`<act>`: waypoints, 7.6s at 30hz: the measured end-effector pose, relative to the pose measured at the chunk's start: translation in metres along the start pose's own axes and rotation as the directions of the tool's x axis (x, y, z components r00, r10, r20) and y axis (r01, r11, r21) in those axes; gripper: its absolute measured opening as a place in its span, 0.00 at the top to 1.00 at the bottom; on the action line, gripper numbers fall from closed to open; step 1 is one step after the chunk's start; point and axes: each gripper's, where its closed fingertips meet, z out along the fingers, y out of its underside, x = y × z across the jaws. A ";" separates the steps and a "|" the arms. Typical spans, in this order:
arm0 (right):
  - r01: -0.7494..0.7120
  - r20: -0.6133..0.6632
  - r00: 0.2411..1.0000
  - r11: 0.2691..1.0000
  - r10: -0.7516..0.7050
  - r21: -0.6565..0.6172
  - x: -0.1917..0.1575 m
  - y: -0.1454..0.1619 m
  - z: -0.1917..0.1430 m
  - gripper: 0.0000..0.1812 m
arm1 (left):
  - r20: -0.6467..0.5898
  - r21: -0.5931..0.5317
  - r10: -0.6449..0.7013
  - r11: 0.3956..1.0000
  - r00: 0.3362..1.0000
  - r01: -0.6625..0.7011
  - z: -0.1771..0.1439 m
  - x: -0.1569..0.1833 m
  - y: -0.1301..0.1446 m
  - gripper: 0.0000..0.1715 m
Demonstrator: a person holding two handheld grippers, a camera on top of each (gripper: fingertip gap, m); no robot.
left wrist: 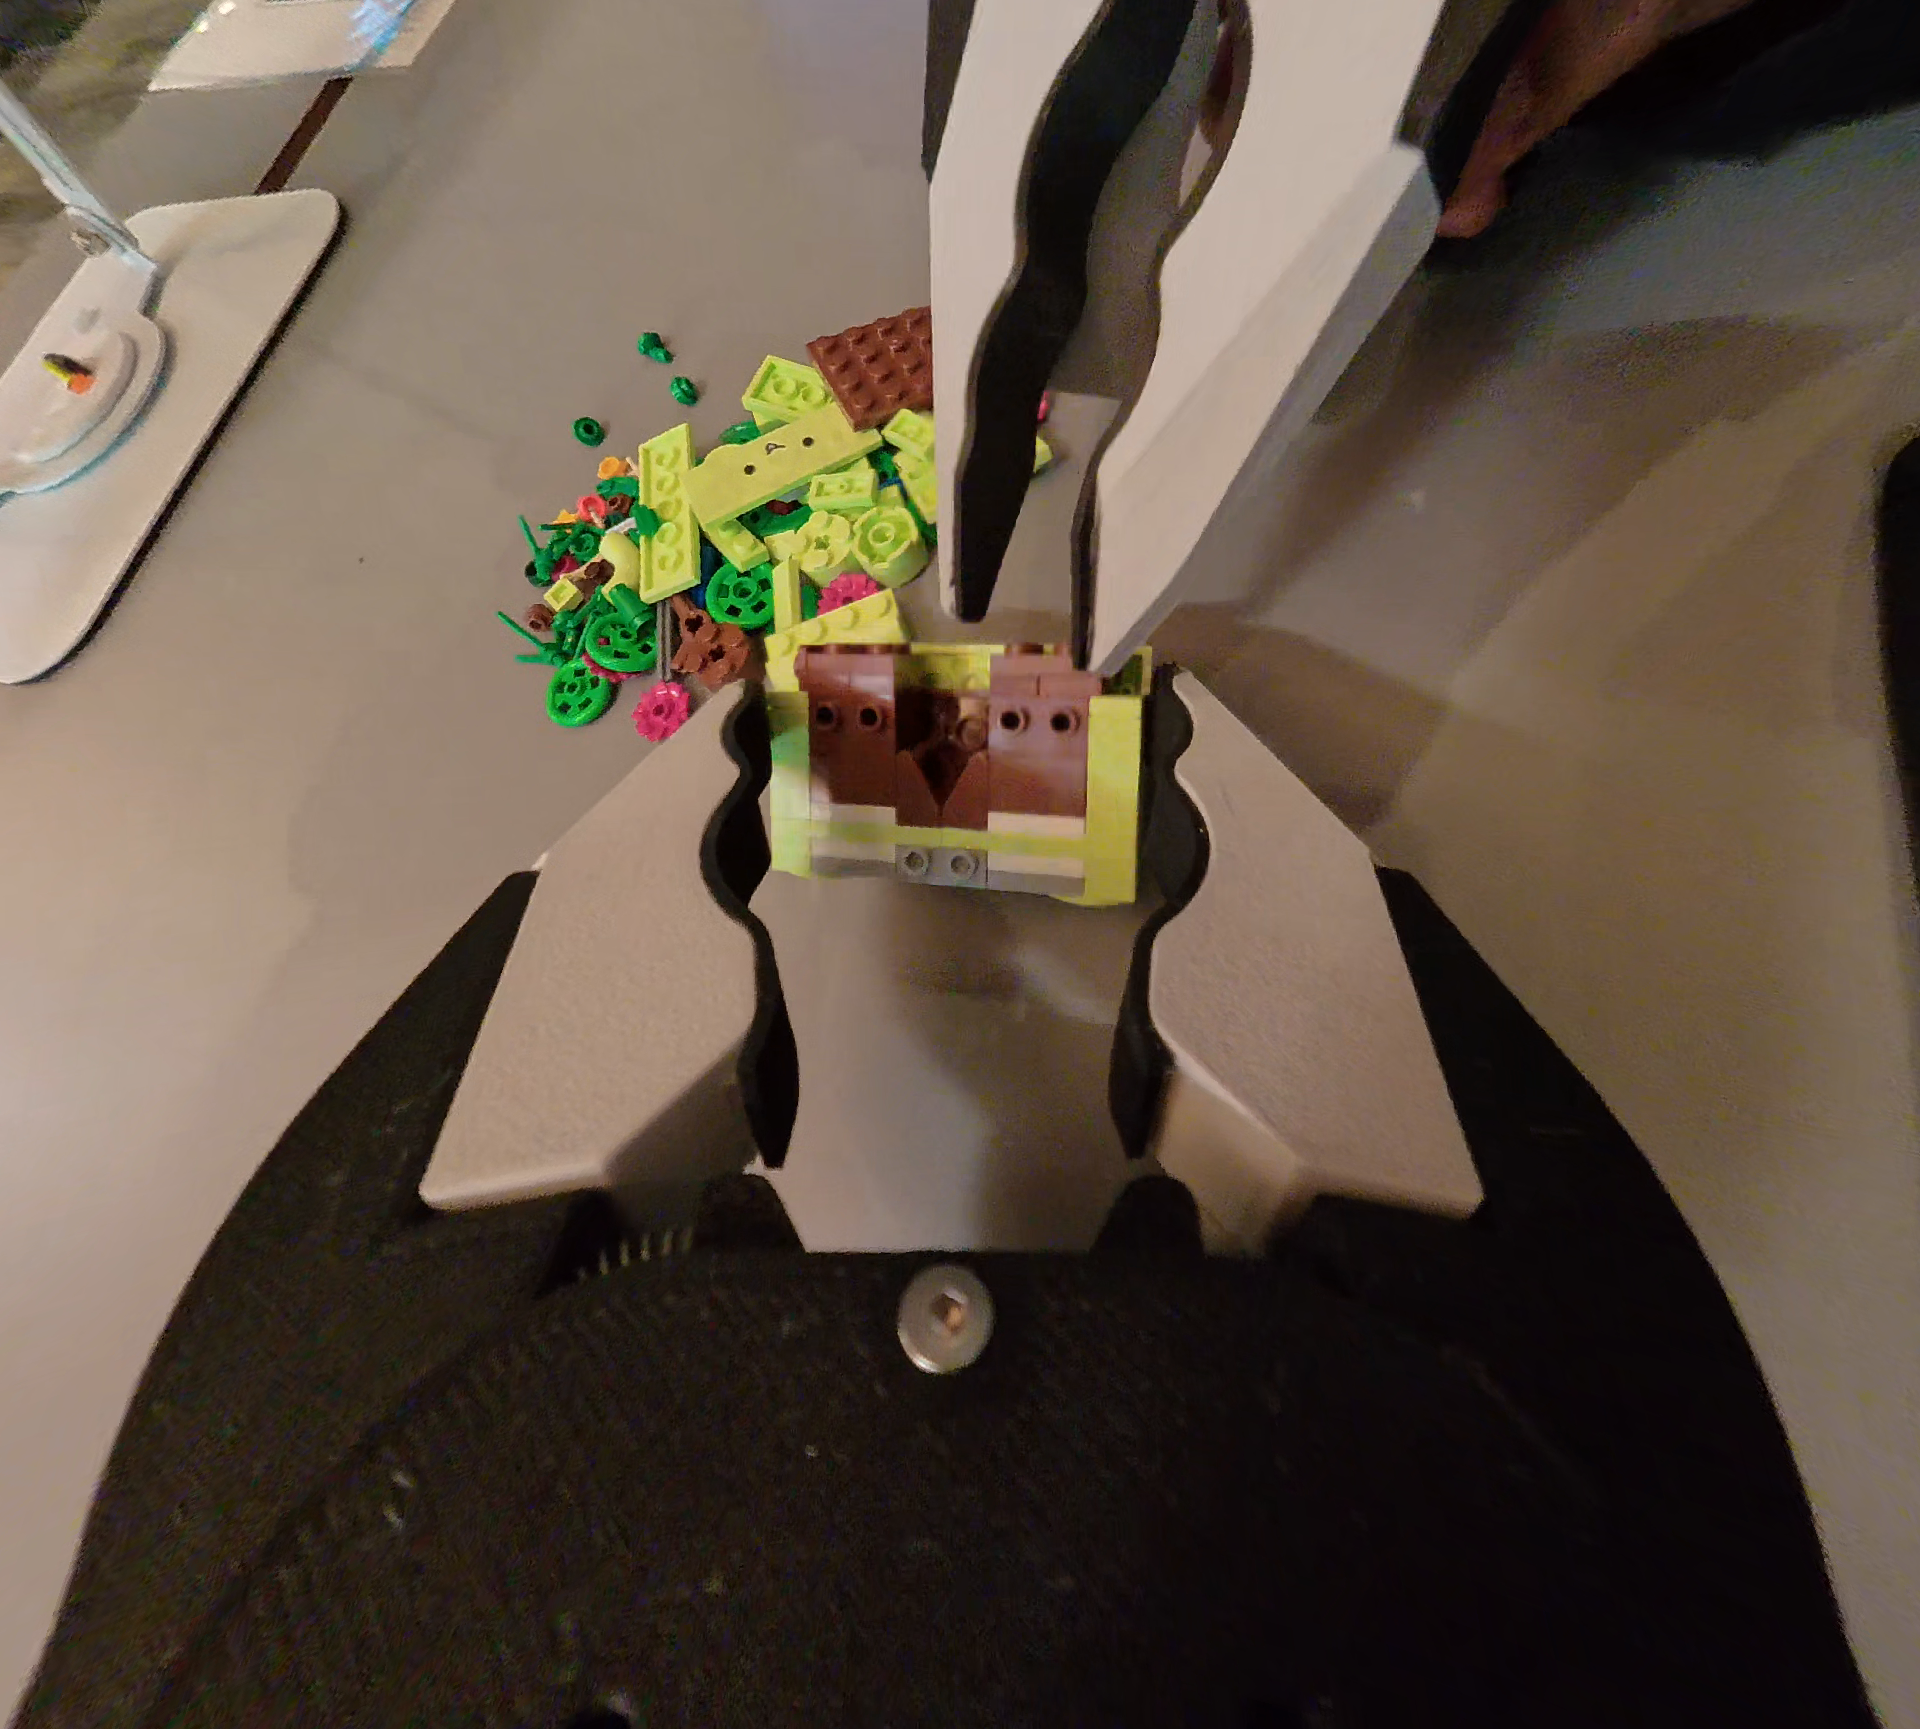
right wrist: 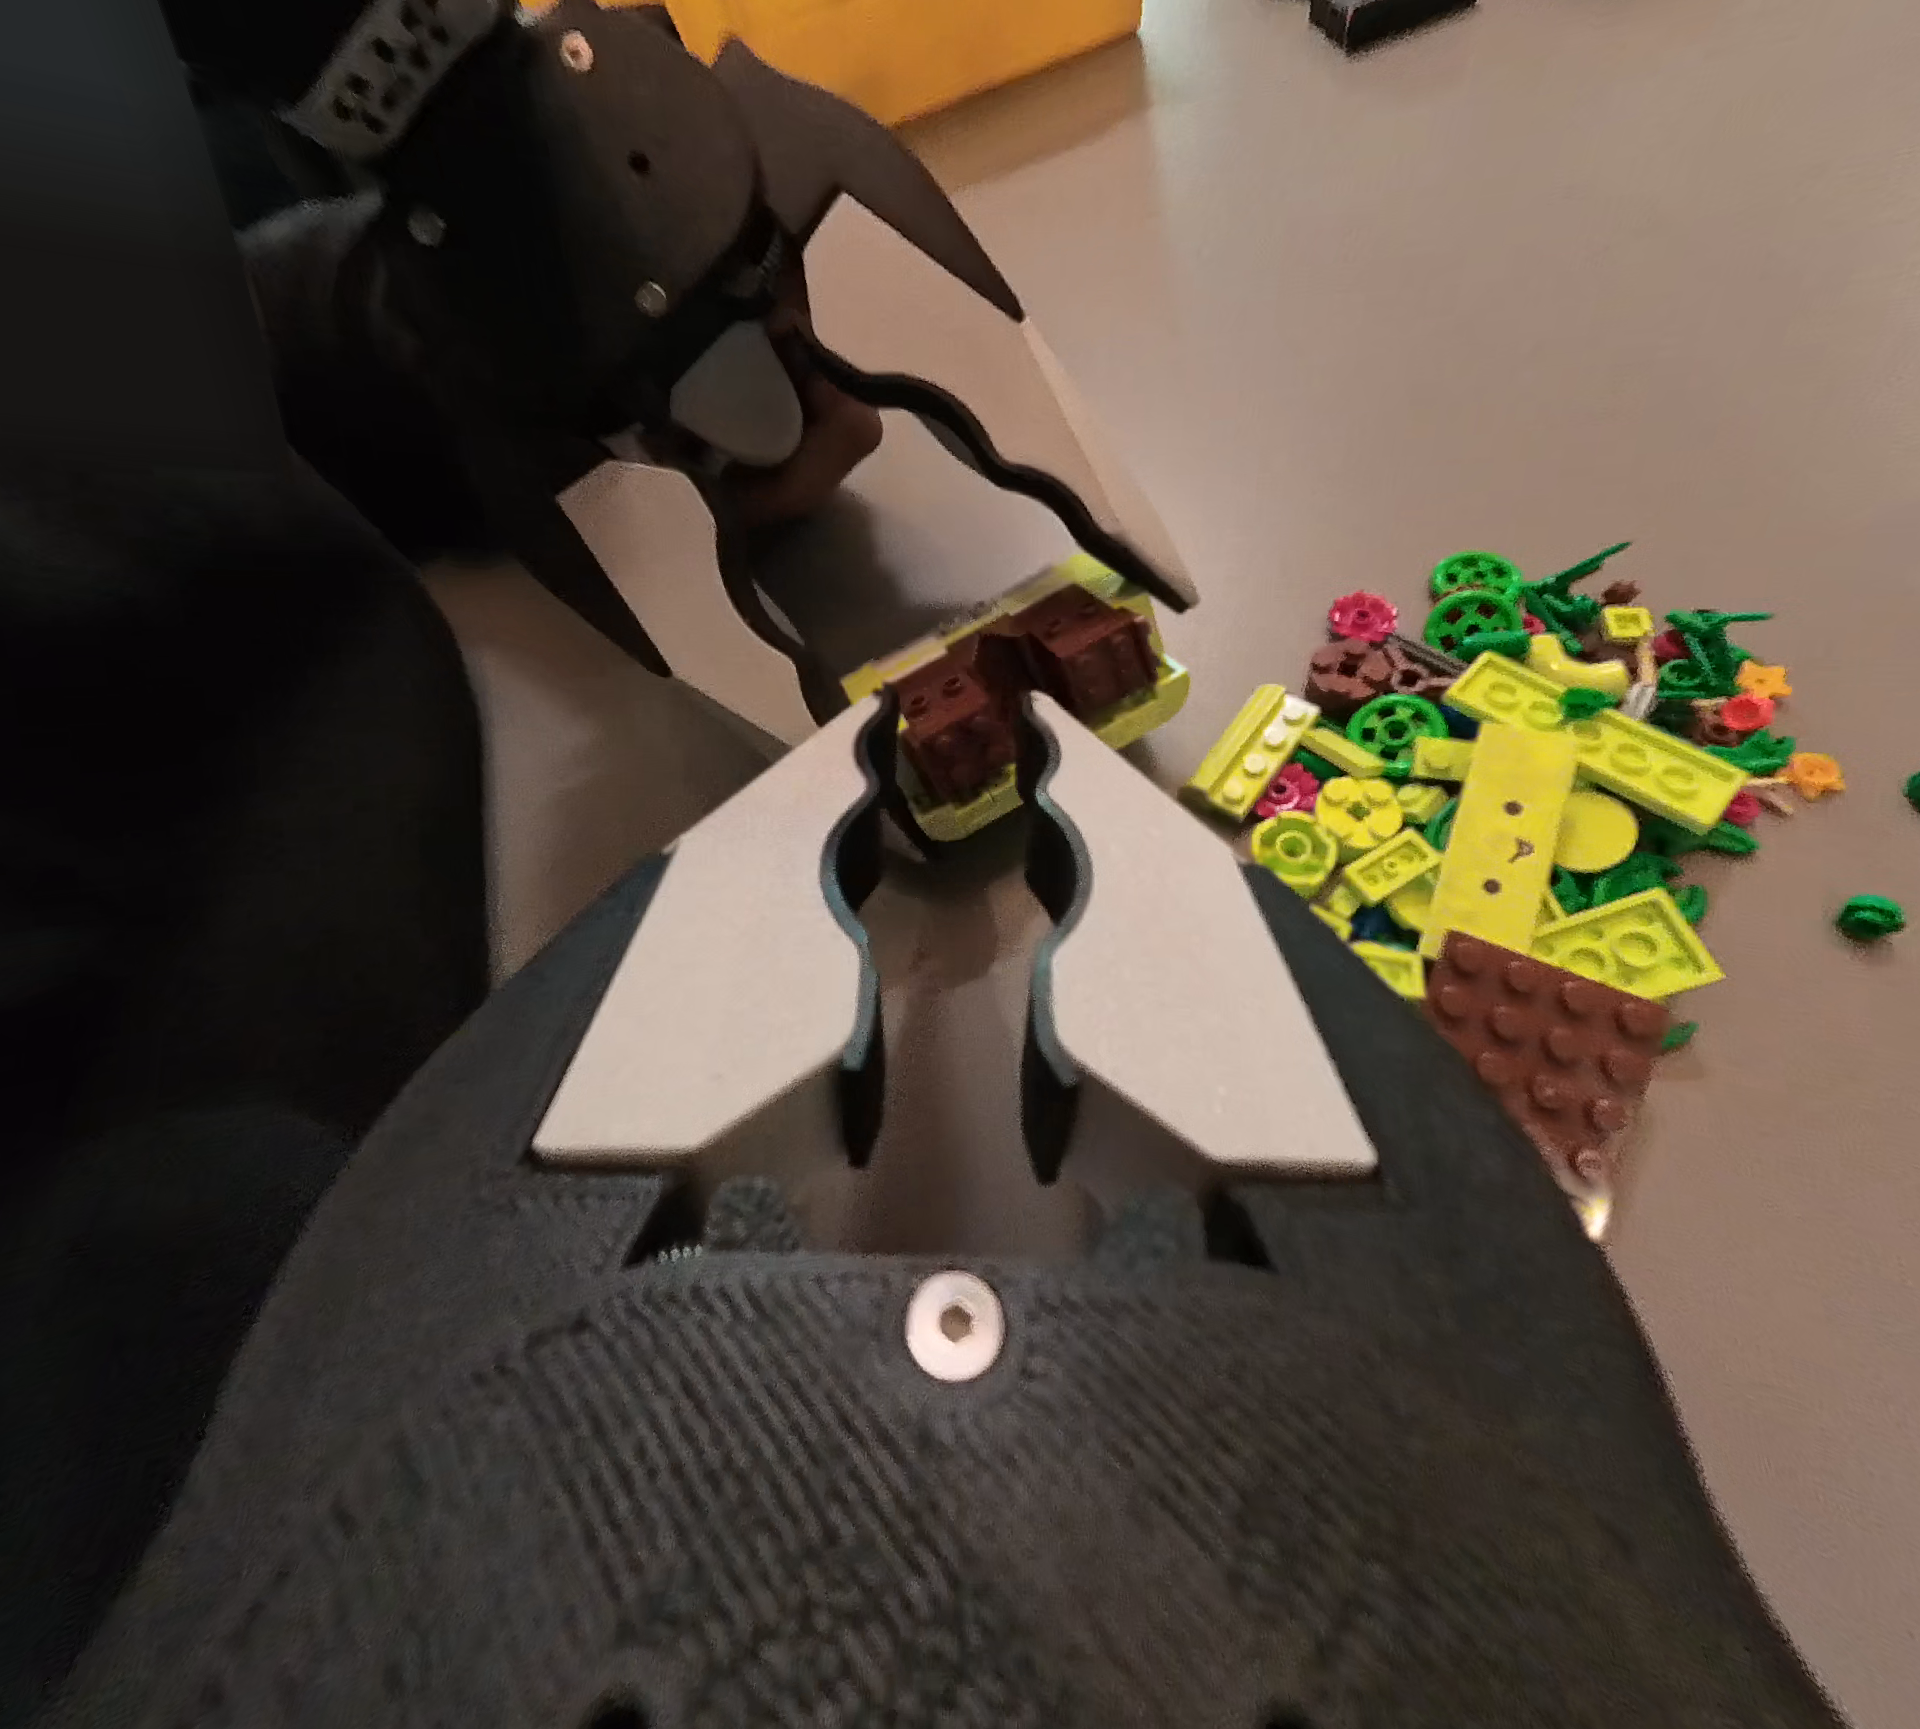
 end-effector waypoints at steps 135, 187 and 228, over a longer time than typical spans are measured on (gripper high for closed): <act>0.087 0.076 0.992 0.973 -0.105 0.213 -0.012 -0.026 -0.019 0.88 | -0.356 0.321 -0.109 0.919 0.928 0.231 -0.047 0.019 -0.041 0.56; -0.033 0.029 0.999 0.999 0.033 0.000 0.001 0.003 -0.001 0.90 | -0.047 -0.072 -0.444 0.895 0.895 0.440 -0.024 -0.048 0.042 0.57; -0.292 0.343 0.928 0.852 0.143 0.435 -0.016 -0.068 -0.055 0.82 | -0.558 0.459 -0.330 0.642 0.761 0.615 -0.085 -0.005 -0.079 0.94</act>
